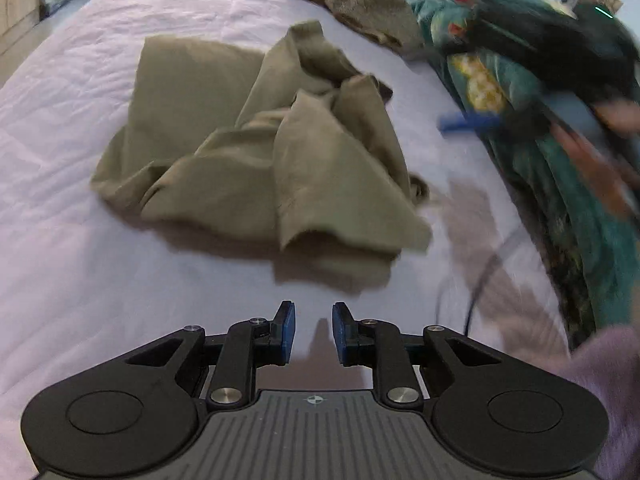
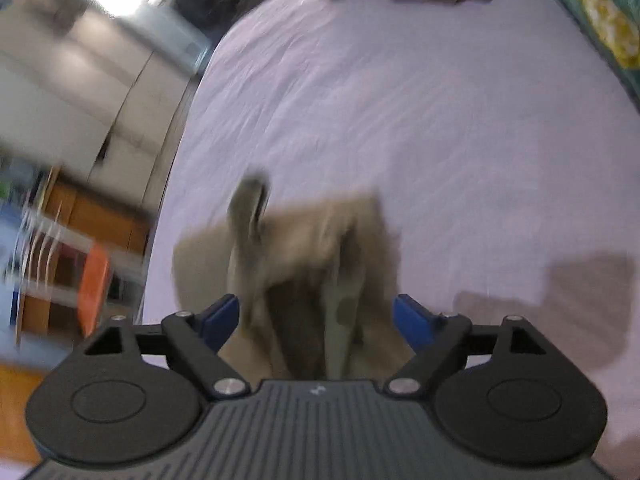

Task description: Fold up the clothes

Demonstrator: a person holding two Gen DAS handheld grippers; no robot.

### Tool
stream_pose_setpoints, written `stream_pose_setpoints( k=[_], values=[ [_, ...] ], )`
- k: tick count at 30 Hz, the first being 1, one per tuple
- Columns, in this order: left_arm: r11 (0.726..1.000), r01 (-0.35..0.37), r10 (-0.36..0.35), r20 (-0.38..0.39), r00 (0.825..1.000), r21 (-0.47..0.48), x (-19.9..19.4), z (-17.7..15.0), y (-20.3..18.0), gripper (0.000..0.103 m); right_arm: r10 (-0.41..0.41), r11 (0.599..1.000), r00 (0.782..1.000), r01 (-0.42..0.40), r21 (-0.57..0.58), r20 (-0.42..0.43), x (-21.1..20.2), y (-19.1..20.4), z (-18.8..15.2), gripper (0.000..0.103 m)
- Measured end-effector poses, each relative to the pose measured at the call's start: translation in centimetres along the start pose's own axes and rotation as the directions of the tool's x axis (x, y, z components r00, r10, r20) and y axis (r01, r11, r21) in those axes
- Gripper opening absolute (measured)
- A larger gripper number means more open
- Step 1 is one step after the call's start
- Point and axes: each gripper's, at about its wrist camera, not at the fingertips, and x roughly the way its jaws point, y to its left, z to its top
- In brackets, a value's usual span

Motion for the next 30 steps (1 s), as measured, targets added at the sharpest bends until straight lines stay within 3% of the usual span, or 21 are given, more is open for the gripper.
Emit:
stream_pose_setpoints(
  k=[3,8,10,12,14,16,18,22,25,30],
  values=[
    [1.0,-0.008,0.008,0.027,1.0,-0.015,1.0,1.0,-0.7,0.029,0.033,0.999,0.996,-0.036,-0.039,-0.079,0.8,0.2,-3.3,0.085],
    [0.997,-0.07,0.071,0.023,0.997,-0.034,2.0,0.5,-1.4,0.037,0.003,0.976,1.0,-0.009,-0.217,-0.028,2.5,2.7,-4.7,0.084],
    [0.994,-0.096,0.097,0.021,0.995,-0.046,1.9,-0.1,-1.3,0.037,-0.078,0.919,0.996,0.089,-0.383,0.045,2.4,5.2,-4.7,0.083],
    [0.991,-0.121,0.122,0.018,0.992,-0.057,1.8,-0.6,-1.3,0.038,-0.147,0.816,0.979,0.203,-0.542,0.144,2.2,7.3,-5.1,0.083],
    [0.987,-0.146,0.148,0.016,0.989,-0.068,1.6,-1.1,-1.3,0.04,-0.103,0.79,0.98,0.185,-0.584,0.17,1.9,7.8,-5.1,0.083],
    [0.982,-0.172,0.173,0.012,0.985,-0.079,1.5,-1.6,-1.3,0.043,-0.014,0.834,0.99,0.091,-0.544,0.143,1.8,6.9,-4.5,0.083],
    [0.976,-0.197,0.198,0.009,0.98,-0.09,1.4,-2.1,-1.3,0.043,0.0,0.869,0.992,0.061,-0.491,0.124,2.4,5.7,-4.2,0.083],
    [0.968,-0.241,0.242,0.016,0.97,-0.073,1.5,-1.1,-1.5,0.047,-0.059,0.872,0.994,0.095,-0.48,0.09,4.6,4.2,-4.7,0.083],
    [0.965,-0.252,0.253,0.013,0.967,-0.072,1.6,-0.3,-2.0,0.052,-0.029,0.906,0.997,0.057,-0.42,0.074,4.4,2.9,-4.4,0.083],
    [0.97,-0.231,0.233,0.029,0.972,-0.071,1.4,0.3,-2.5,0.056,-0.014,0.916,0.996,0.047,-0.398,0.086,4.1,2.3,-4.1,0.083]
  ],
)
